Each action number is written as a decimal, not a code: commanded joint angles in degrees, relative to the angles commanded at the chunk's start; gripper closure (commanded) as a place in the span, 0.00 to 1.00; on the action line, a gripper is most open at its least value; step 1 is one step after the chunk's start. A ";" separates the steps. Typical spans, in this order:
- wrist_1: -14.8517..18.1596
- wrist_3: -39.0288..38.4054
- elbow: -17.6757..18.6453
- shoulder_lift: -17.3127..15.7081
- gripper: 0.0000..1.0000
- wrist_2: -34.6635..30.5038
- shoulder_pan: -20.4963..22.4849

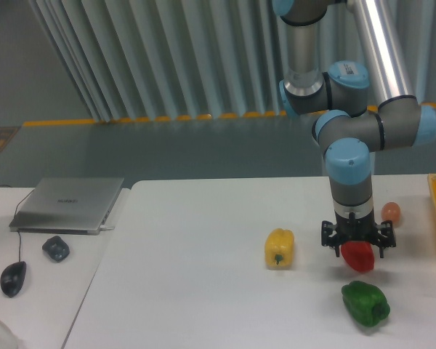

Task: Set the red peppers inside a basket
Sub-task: 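Lift the red pepper up from the table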

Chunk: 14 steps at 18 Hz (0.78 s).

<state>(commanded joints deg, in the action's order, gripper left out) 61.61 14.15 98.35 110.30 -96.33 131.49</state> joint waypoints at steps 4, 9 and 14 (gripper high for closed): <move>0.00 0.09 0.26 0.26 0.00 -0.26 -0.18; 0.00 0.00 0.18 1.76 0.15 -5.45 -2.20; 0.35 0.79 -0.17 1.15 0.37 -4.93 -2.29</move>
<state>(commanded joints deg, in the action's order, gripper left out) 61.96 14.94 98.18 111.45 -101.25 129.20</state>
